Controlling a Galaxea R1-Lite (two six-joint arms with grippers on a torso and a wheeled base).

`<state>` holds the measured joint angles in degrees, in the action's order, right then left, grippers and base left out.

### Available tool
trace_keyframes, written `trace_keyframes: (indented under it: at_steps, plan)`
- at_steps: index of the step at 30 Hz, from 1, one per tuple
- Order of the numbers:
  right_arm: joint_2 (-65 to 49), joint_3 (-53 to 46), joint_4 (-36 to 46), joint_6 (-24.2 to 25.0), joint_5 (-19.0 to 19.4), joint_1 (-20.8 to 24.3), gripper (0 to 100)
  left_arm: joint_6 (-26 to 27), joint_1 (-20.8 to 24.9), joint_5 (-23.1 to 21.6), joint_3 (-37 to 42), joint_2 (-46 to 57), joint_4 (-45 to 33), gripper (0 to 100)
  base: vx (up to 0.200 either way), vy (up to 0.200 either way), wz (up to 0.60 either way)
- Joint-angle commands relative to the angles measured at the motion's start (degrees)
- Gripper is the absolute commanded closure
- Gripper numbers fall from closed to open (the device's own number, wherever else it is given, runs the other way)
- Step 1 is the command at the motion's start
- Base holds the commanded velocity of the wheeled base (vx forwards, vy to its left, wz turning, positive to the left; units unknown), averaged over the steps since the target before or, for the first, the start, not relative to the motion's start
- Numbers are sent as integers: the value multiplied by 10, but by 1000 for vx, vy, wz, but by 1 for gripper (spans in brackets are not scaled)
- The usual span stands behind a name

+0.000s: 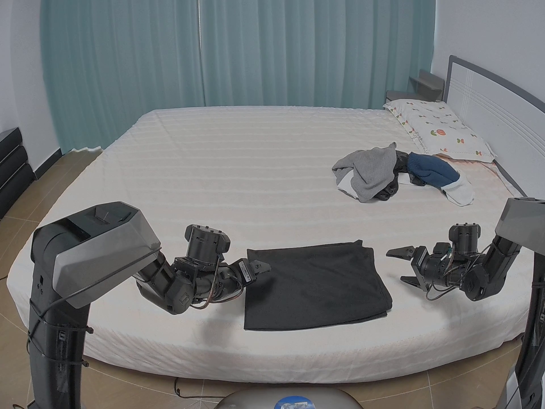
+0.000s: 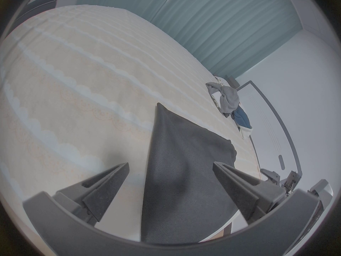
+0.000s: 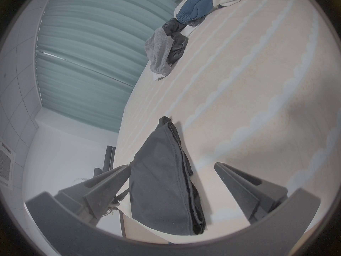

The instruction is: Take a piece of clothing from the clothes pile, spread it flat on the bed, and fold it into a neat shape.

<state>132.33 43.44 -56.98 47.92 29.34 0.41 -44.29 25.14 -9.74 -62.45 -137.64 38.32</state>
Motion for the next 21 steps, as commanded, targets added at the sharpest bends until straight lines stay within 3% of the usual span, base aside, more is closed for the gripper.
trace_keyframes:
  at_steps: [1, 16, 17, 21]
  plan:
    - [15, 9, -1, 2, 0, 1, 0, 0, 8, -1, -13, -16, 4, 0, 0, 0, 0]
    - [20, 10, -1, 4, 1, 1, 0, 2, 19, 4, -20, -31, 17, 0, 0, 0, 0]
    - [20, 10, -1, 4, 1, 1, 0, 2, 19, 4, -20, -31, 17, 100, 0, 0, 0]
    - [20, 10, -2, 9, 1, 1, 0, 1, 19, 5, -20, -31, 17, 100, 0, 0, 0]
